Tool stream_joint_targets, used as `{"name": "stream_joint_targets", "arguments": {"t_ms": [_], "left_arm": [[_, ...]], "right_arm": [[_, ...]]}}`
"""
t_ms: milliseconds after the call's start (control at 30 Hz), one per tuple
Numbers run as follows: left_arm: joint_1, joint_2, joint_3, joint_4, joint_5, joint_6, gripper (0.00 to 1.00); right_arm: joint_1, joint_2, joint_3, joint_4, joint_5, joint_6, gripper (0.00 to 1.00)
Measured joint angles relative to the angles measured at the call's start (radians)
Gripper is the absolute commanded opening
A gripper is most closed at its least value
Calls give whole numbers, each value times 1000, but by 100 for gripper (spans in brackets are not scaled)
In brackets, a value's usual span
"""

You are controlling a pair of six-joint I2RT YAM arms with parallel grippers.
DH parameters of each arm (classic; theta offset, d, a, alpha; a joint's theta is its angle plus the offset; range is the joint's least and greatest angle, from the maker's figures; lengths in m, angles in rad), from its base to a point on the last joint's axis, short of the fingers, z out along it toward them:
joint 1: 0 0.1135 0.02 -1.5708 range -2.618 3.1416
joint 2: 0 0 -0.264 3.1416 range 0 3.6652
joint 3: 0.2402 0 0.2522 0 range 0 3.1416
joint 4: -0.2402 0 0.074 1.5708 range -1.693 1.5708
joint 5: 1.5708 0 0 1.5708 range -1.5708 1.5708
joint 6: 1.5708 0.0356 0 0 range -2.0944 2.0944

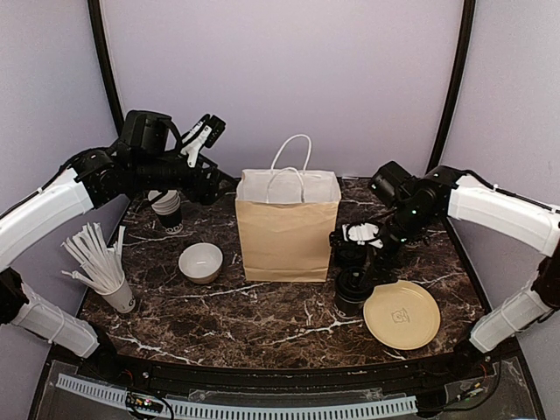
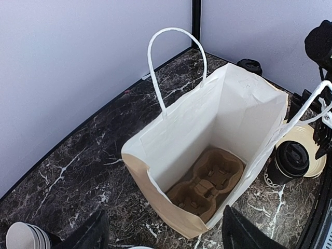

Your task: Pack the takeout coffee

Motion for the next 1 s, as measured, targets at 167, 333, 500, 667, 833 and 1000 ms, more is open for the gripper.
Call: {"name": "stream_joint_targets", "arguments": {"t_ms": [167, 333, 500, 667, 833, 1000], "left_arm": [[0, 0, -1, 0, 0, -3, 77], [0, 0, -3, 0, 0, -5, 77], [0, 0, -13, -1, 0, -11, 77], [0, 0, -19, -1, 0, -12, 77], [0, 0, -21, -1, 0, -14, 77], [0, 0, -22, -1, 0, -15, 77]], "right_arm": [[47, 7, -30, 23, 65, -14, 96], [60, 18, -48, 42, 94, -22, 95], [69, 31, -59, 44, 103, -28, 89], [84, 42, -59, 45, 107, -35, 81], [97, 59, -62, 45, 110, -33, 83], [110, 59, -63, 51, 114, -27, 68]]}}
